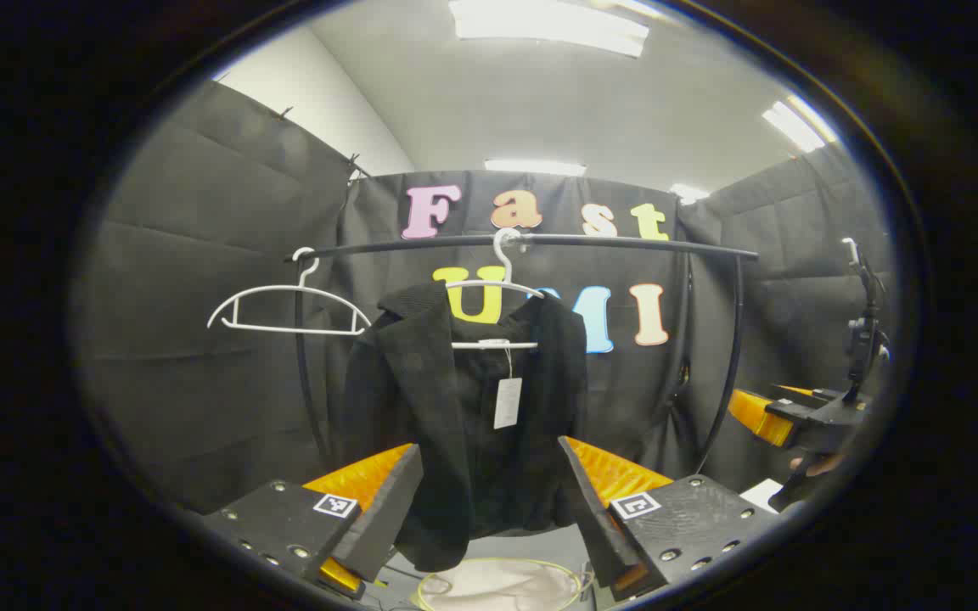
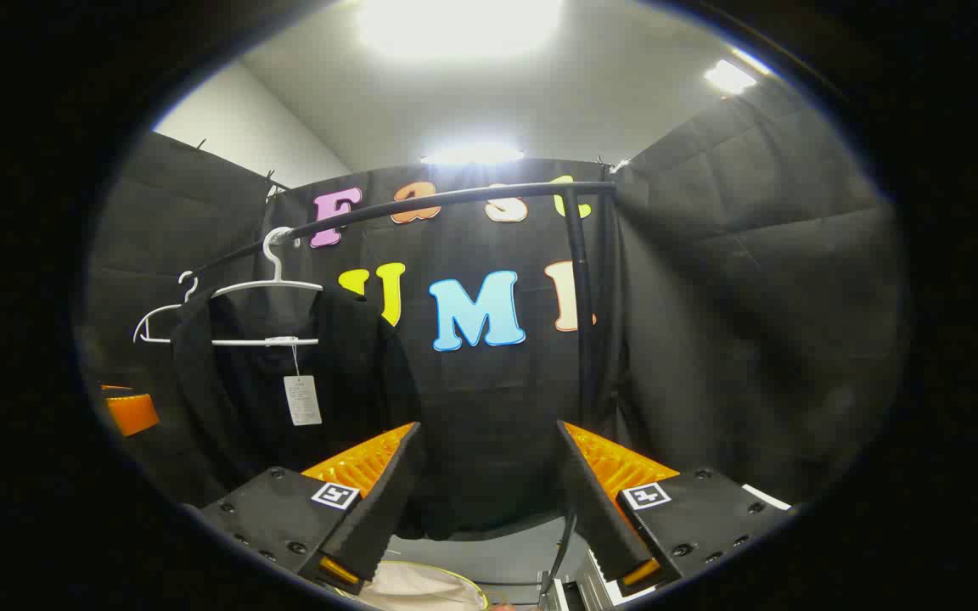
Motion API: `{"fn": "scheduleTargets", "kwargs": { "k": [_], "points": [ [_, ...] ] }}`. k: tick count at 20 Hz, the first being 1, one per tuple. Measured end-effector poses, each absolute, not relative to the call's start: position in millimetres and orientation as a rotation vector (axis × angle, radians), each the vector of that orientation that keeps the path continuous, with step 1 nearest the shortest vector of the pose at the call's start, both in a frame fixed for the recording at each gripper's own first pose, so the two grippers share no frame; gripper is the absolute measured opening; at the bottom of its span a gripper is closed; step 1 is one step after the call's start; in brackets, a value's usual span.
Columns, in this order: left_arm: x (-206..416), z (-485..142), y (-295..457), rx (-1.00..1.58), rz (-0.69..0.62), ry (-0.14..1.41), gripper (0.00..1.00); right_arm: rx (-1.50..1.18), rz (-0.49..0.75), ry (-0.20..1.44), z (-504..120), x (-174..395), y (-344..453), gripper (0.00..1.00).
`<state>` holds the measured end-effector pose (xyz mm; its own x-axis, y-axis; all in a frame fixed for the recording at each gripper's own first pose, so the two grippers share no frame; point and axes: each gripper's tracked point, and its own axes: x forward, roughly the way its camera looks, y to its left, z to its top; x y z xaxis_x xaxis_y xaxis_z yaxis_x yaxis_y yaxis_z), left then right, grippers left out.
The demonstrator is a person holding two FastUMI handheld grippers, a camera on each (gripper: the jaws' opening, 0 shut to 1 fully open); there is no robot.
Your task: Grasp the clothes on the hanger with both hands and then place them into the laundry hamper below.
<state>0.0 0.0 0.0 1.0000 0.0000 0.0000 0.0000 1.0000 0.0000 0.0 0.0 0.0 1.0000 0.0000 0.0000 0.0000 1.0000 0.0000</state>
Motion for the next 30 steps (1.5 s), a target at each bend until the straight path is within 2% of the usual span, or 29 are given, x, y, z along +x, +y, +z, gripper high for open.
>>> {"fn": "scheduleTargets", "kwargs": {
  "k": [19,30],
  "points": [
    [-6.7,-18.1,32.7,-0.048,0.033,0.034,0.88,-0.031,0.065,0.05,-9.7,-2.8,47.3,0.95],
    [12.1,-25.6,34.3,-0.055,0.025,0.089,0.89,-0.014,0.102,0.081,-12.5,-2.5,62.1,0.95]
  ]
}}
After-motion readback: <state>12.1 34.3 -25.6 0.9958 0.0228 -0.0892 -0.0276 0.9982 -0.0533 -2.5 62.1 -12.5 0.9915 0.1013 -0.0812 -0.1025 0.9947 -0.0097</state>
